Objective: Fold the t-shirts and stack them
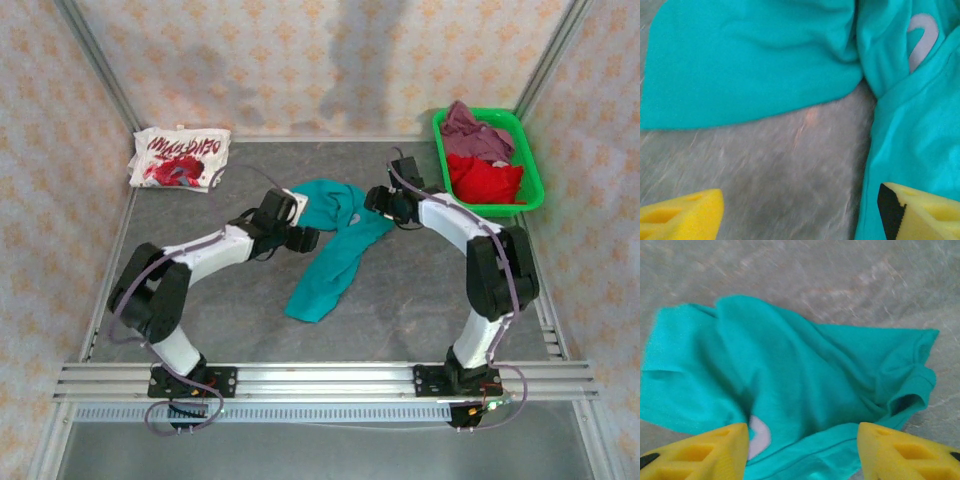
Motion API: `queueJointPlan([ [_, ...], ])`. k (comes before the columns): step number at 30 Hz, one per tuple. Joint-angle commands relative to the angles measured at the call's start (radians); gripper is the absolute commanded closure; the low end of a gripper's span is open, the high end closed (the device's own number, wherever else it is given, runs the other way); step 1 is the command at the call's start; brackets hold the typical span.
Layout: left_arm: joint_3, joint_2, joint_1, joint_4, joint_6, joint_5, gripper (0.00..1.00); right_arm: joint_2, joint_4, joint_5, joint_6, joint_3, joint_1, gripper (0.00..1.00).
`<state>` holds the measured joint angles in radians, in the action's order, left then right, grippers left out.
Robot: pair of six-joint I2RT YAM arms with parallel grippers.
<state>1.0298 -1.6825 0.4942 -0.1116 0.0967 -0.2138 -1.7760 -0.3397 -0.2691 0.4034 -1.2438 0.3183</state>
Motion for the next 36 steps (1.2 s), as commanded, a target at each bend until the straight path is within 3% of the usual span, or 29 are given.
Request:
queueJointPlan([
  [1, 0.092, -0.071, 0.035, 0.076, -0.024, -0.04, 0.19, -0.034, -0.059, 0.059, 0.006, -0.021, -0.026, 0.4],
  [10, 0.149, -0.22, 0.119, 0.075, -0.022, -0.08, 0.31, -0.135, 0.027, 0.025, -0.002, 0.018, -0.035, 0.45],
  [14, 0.1, -0.221, 0.12, 0.093, -0.008, -0.083, 0.4, -0.168, 0.046, 0.008, -0.014, 0.001, -0.037, 0.62],
  [17, 0.071, -0.203, 0.12, 0.069, -0.011, -0.072, 0.61, -0.164, 0.038, -0.001, -0.021, -0.012, -0.036, 0.82],
  [19, 0.044, -0.165, 0.119, 0.043, -0.007, -0.044, 0.91, -0.131, 0.032, -0.006, -0.024, -0.007, -0.036, 0.92],
  [20, 0.026, -0.138, 0.119, 0.04, -0.002, -0.025, 0.97, -0.112, 0.029, -0.006, -0.024, -0.002, -0.037, 0.94],
  [24, -0.028, -0.008, 0.119, -0.009, 0.0, 0.053, 1.0, 0.002, 0.01, -0.002, -0.026, 0.023, -0.036, 1.0],
  [31, -0.09, 0.237, 0.116, -0.156, 0.031, 0.198, 1.0, 0.202, -0.006, 0.003, 0.001, 0.072, -0.037, 1.0],
  [32, -0.095, 0.26, 0.116, -0.186, 0.044, 0.2, 0.84, 0.212, -0.011, 0.01, 0.006, 0.073, -0.036, 1.0],
  [33, -0.103, 0.279, 0.116, -0.218, 0.06, 0.192, 0.61, 0.217, -0.015, 0.012, 0.009, 0.075, -0.038, 1.0],
  [36, -0.166, 0.325, 0.119, -0.286, 0.106, 0.145, 0.44, 0.204, -0.019, 0.013, 0.023, 0.083, -0.038, 1.0],
])
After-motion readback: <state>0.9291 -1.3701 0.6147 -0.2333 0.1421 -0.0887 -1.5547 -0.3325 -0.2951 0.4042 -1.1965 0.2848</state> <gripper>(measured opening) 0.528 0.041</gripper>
